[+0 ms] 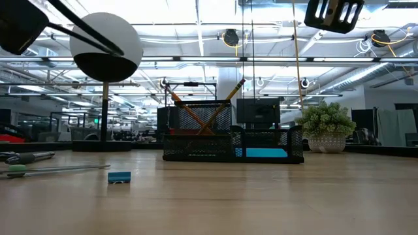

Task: Pick and place office supplies into organizer
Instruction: Put the green scissors into the desk organizer

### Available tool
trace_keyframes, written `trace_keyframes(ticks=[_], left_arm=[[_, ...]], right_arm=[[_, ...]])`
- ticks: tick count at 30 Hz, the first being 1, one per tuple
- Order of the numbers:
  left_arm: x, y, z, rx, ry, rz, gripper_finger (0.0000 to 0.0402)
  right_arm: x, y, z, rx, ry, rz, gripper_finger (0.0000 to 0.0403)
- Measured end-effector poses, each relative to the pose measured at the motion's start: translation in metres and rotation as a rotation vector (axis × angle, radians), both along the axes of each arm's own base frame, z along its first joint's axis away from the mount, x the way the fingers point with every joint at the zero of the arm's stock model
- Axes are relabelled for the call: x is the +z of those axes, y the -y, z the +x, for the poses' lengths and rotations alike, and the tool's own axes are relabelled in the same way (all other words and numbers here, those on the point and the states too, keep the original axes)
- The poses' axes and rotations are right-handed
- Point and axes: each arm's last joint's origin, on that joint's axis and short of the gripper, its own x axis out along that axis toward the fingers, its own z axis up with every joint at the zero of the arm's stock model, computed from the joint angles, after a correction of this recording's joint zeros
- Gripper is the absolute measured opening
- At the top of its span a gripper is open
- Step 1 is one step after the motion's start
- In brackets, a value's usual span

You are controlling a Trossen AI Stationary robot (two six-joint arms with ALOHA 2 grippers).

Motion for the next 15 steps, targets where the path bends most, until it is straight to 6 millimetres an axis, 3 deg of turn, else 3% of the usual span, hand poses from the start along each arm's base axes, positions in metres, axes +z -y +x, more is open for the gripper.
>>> trace_keyframes(ticks=[7, 15], left_arm=[[-0.007, -0.001, 0.003, 0.089, -0.032, 0.025, 0.0234], [-0.025, 0.006, 0.008, 0.07, -0.076, -0.006, 0.0227]], right_arm=[[0.0, 0.0, 0.0, 0.0, 0.0, 0.0, 0.0105], [0.0, 0.0, 0.0, 0.0, 0.001, 0.0, 0.0105]])
